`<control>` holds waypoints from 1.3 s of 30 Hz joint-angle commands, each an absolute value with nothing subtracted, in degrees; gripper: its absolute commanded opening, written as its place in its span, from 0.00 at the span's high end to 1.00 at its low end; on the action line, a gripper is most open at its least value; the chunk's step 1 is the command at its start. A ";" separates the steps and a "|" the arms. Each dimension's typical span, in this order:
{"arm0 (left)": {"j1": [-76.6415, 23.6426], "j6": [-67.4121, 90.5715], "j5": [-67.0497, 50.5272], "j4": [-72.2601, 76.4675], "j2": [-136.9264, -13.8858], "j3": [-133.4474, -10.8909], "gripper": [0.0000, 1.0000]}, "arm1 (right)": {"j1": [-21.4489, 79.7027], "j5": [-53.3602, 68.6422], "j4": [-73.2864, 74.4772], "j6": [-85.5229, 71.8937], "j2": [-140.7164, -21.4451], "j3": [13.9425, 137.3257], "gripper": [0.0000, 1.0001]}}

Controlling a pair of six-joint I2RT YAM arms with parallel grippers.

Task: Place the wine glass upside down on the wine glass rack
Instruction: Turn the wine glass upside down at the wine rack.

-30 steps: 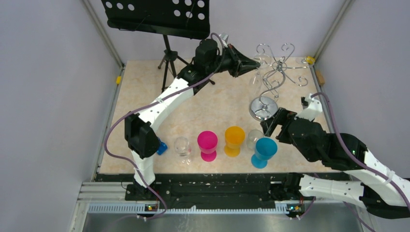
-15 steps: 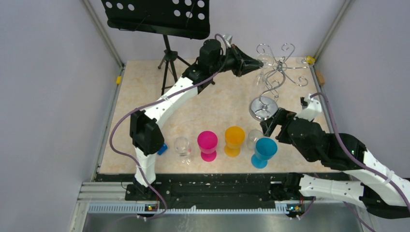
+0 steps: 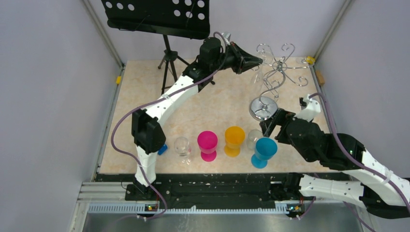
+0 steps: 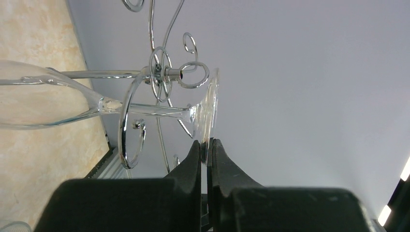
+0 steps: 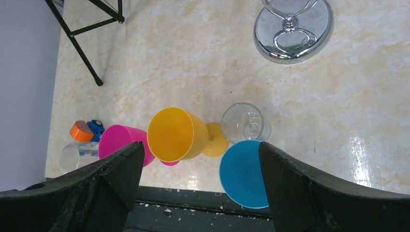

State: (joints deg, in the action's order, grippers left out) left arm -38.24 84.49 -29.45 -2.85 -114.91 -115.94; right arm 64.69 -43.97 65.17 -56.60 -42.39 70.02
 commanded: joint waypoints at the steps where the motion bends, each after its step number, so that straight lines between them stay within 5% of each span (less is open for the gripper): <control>1: -37.30 83.66 -27.69 0.26 -113.65 -118.91 1.00 | 64.29 -45.54 63.41 -56.00 -41.93 69.61 0.10; 39: -33.50 80.80 -27.42 -2.50 -107.20 -111.28 1.00 | 64.29 -45.00 61.88 -55.52 -42.36 69.16 0.10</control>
State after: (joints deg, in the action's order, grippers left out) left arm -34.39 82.28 -27.83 -6.24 -112.73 -111.96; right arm 64.69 -44.14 63.90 -56.55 -42.39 68.99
